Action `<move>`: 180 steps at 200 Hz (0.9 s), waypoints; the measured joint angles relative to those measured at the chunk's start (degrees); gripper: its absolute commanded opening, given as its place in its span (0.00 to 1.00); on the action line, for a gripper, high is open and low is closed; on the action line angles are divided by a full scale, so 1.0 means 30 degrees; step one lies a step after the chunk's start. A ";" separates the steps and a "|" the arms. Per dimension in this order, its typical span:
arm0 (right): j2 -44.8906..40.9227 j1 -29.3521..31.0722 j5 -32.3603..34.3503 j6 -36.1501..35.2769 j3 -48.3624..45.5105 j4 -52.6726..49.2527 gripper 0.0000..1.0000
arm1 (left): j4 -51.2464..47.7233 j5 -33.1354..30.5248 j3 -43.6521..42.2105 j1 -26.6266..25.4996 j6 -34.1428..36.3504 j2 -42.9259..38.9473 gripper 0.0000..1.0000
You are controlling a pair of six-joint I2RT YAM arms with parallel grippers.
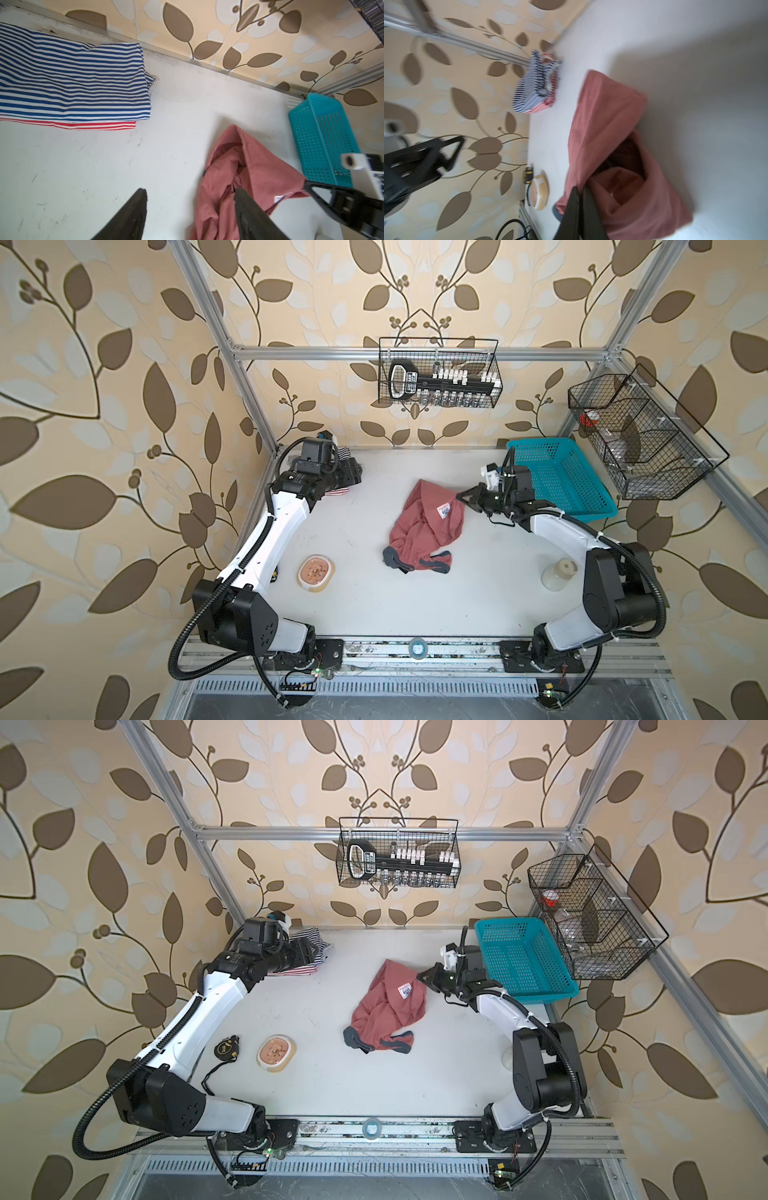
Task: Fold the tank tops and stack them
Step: 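Drop the pink garment at table center with the right gripper, then grasp the pink garment's edges with both grippers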
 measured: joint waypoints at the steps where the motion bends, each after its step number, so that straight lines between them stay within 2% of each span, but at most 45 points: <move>1: 0.0000 0.0000 0.0066 -0.0117 0.0000 -0.0073 0.38 | 0.0015 -0.0007 0.0000 -0.0073 -0.0007 0.0007 0.68; 12: 0.0000 0.0087 0.1559 -0.0721 0.0146 -0.1501 0.49 | 0.0197 0.0007 0.0000 -0.0809 -0.0146 0.0189 0.67; 32: -0.0007 0.0459 0.4044 -0.2033 0.0663 -0.3789 0.57 | 0.0619 0.0073 0.0007 -0.2637 -0.0386 0.1173 0.66; 59: -0.0612 0.1515 0.7257 -0.3337 0.0969 -0.5843 0.60 | 0.0597 0.0117 0.0182 -0.5428 -0.0495 0.3585 0.64; 81: -0.1974 0.3104 0.8582 -0.4233 0.0962 -0.6645 0.60 | 0.0255 0.0131 0.0350 -0.7446 -0.0721 0.5253 0.58; 113: -0.2820 0.4969 0.8386 -0.5472 0.0896 -0.6433 0.60 | -0.0189 0.0415 0.0408 -0.9100 -0.1399 0.6492 0.51; 180: 0.0525 0.5289 0.6266 -0.7905 0.0678 -0.5785 0.53 | 0.0117 0.0430 0.0138 -0.9377 -0.2980 0.6841 0.43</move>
